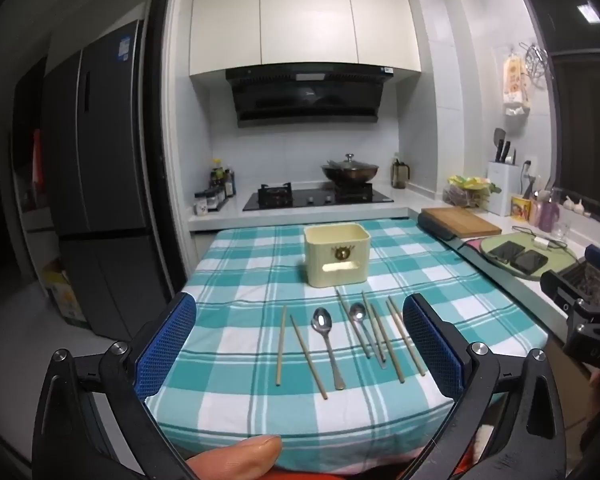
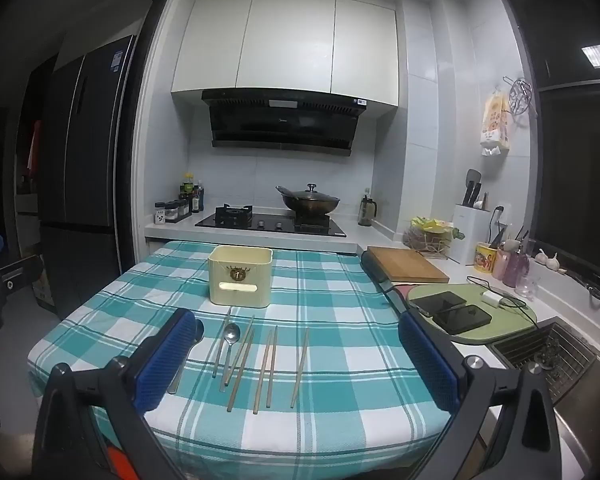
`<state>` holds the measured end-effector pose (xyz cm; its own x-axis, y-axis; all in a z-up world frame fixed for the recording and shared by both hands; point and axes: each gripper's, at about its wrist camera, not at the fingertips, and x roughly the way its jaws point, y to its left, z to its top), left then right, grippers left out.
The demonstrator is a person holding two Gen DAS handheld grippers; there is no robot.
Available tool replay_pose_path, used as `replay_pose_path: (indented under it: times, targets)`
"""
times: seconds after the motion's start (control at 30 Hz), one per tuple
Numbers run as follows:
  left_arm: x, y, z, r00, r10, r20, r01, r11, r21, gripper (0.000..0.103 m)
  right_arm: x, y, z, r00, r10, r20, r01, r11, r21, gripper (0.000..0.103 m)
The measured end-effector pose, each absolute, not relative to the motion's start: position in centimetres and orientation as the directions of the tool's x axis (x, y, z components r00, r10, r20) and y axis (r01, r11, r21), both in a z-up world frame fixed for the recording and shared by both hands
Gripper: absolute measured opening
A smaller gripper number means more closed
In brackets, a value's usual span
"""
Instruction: Organize utensils
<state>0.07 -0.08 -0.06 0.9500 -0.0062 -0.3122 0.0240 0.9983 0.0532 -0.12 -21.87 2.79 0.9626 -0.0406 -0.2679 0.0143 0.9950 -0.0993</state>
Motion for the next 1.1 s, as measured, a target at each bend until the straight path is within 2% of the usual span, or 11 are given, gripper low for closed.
replay_pose_path:
  times: [1.1]
  targets:
    - [0.7, 0.1, -0.7, 0.947, -0.012, -0.322, 0.021, 0.999, 0.025, 0.103, 0.0, -22.4, 3.0, 0.969, -0.051, -0.243, 0.033, 0.996, -0.081, 0.103]
